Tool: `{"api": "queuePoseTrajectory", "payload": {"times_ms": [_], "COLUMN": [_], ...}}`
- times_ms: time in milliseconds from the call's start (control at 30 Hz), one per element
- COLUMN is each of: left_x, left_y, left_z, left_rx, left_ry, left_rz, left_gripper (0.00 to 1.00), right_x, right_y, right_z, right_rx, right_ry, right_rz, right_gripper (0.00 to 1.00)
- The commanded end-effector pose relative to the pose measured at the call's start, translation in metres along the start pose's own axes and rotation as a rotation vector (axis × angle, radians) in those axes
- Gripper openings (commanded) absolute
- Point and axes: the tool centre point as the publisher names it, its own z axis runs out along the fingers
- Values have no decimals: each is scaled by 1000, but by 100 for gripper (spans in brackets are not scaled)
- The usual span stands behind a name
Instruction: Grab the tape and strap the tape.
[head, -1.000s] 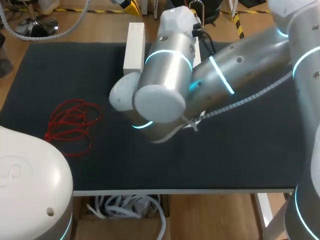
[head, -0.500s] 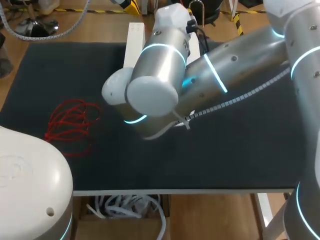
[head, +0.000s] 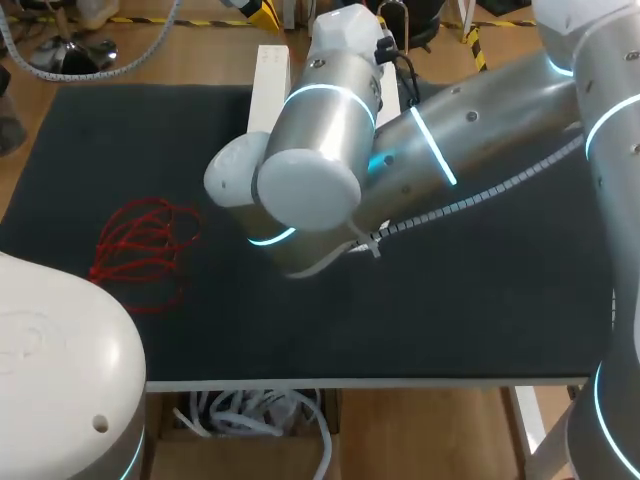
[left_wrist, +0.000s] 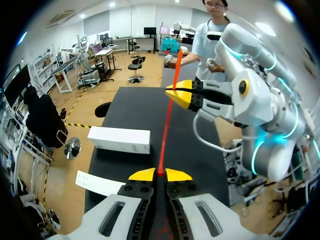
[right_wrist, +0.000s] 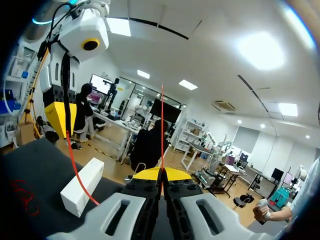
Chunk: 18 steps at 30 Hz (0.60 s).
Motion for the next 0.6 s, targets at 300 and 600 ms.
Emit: {"api": "queuePoseTrajectory", "payload": {"times_ms": [300, 600], "left_x": [0, 0], "left_y": [-1, -1], "left_z": [0, 0], "left_rx": [-4, -4], "left_ry": [0, 0], "left_rz": [0, 0], "left_gripper": [0, 0], "right_x": [11, 15], "right_y": [6, 13], "right_z": [-6, 0], "right_rx": [45, 35], "right_ry": [-133, -109], "right_rz": [-349, -560], "right_gripper": [0, 0]}}
